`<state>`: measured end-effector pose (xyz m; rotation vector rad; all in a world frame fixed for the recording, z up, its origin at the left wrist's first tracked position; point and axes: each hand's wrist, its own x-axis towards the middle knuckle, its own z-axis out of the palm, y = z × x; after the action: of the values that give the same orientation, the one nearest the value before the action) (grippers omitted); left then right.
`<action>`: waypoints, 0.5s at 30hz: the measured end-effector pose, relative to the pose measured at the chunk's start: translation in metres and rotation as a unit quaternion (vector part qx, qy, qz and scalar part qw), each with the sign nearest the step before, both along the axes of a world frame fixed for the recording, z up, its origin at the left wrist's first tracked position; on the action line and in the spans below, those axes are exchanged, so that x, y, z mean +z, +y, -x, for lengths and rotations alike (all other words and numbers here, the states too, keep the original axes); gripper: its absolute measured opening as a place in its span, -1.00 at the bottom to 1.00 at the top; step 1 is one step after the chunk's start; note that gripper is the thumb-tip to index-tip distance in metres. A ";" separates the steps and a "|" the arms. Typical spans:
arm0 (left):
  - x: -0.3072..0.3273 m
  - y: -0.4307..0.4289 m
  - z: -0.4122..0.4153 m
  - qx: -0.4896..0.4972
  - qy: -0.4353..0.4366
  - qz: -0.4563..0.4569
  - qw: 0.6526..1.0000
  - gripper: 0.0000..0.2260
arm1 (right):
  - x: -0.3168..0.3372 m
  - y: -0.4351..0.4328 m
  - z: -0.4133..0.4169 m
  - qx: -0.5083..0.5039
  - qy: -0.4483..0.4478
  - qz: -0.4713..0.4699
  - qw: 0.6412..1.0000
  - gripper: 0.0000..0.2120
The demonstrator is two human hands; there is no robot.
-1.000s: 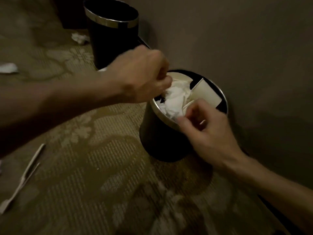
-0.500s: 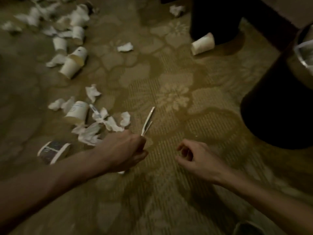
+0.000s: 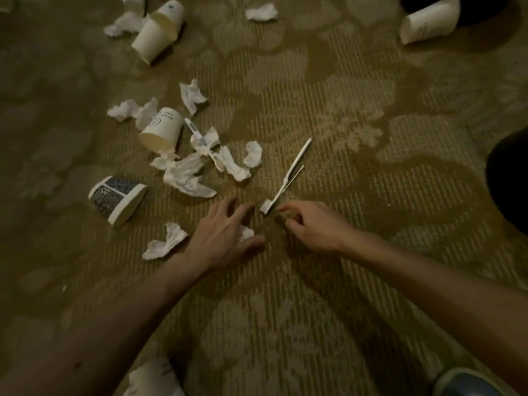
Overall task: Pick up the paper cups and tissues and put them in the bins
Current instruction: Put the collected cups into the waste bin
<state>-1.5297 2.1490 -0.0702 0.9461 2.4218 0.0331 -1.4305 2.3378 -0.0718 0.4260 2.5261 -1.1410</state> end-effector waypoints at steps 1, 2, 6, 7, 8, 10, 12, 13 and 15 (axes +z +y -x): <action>-0.003 -0.004 -0.002 -0.014 0.026 -0.008 1.000 -0.33 | -0.002 -0.001 0.003 0.002 0.006 -0.008 1.000 -0.66; -0.006 -0.007 -0.005 -0.027 0.052 -0.029 0.998 -0.39 | -0.004 -0.003 0.006 0.004 0.014 -0.018 1.000 -0.65; -0.016 -0.016 -0.017 -0.042 0.088 -0.113 0.989 -0.66 | -0.007 0.002 0.018 0.016 0.051 -0.122 0.991 -0.62; -0.018 -0.017 -0.019 -0.046 0.085 -0.116 0.989 -0.71 | -0.008 0.005 0.023 0.023 0.061 -0.158 0.985 -0.60; -0.020 -0.018 -0.021 -0.049 0.080 -0.121 0.988 -0.75 | -0.010 0.008 0.029 0.037 0.065 -0.190 0.979 -0.57; -0.022 -0.018 -0.021 -0.035 0.061 -0.150 0.986 -0.80 | -0.013 0.015 0.040 0.082 0.055 -0.242 0.965 -0.52; -0.020 -0.017 -0.018 0.005 0.026 -0.183 0.983 -0.81 | -0.016 0.019 0.051 0.133 0.049 -0.282 0.949 -0.53; -0.020 -0.017 -0.016 0.023 0.008 -0.194 0.981 -0.80 | -0.016 0.020 0.055 0.152 0.056 -0.299 0.940 -0.56; -0.019 -0.016 -0.014 0.049 -0.012 -0.207 0.977 -0.80 | -0.015 0.020 0.061 0.176 0.081 -0.329 0.924 -0.65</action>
<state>-1.5162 2.1326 -0.0892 0.9904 2.4842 0.6023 -1.4917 2.3578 -0.0864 0.0151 2.9278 -0.1802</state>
